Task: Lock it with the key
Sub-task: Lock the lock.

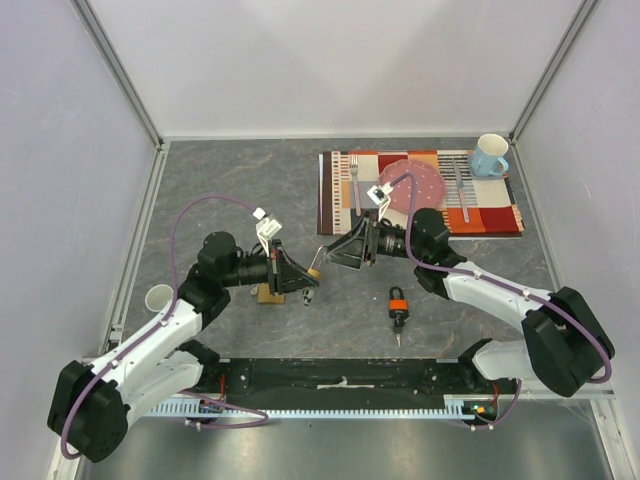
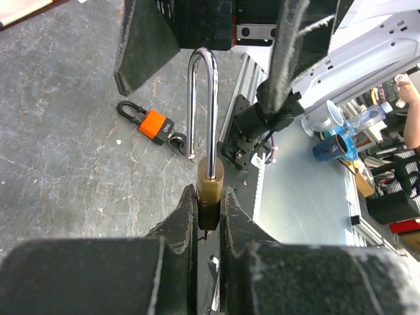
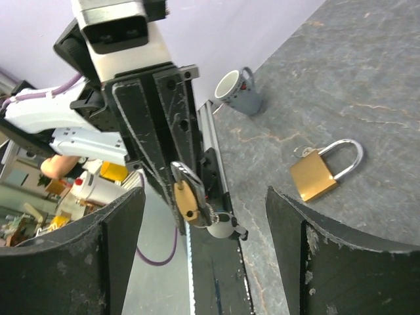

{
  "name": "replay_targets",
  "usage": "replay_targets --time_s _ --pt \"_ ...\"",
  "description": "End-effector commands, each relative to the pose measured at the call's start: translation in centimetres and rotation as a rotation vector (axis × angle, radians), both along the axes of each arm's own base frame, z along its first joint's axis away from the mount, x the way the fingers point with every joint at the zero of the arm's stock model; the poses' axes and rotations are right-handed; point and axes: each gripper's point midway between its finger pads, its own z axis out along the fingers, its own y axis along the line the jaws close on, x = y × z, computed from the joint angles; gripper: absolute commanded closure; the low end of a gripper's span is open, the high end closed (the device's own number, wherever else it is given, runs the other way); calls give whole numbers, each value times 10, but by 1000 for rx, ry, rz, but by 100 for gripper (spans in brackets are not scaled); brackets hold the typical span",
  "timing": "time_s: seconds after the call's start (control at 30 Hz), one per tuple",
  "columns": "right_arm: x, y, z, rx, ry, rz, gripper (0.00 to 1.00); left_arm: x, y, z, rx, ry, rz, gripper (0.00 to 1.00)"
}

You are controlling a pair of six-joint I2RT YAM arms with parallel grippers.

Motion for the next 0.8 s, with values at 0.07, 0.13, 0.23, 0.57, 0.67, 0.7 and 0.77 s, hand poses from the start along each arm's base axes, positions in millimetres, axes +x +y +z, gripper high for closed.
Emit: replay_targets --time_s 0.07,0.13,0.23,0.57,0.67,0.7,0.77 --pt "-18 15 30 63 -96 111 27 -6 -5 17 -47 -17 -67 98" --pt "-22 21 28 60 -95 129 30 -7 -5 17 -48 -15 -71 98" --pt "-22 26 26 60 -89 126 38 -6 -5 17 -47 -13 -71 98" --pt "-24 31 26 75 -82 124 62 -5 -5 16 -46 -11 -65 98" --pt "-23 31 26 77 -81 117 62 -6 -5 17 -46 -9 -67 98" --pt "-23 30 27 78 -77 116 62 -6 -5 18 -47 -12 -67 98" --pt "-23 30 31 85 -86 109 62 -6 -5 17 -45 -11 -65 98"
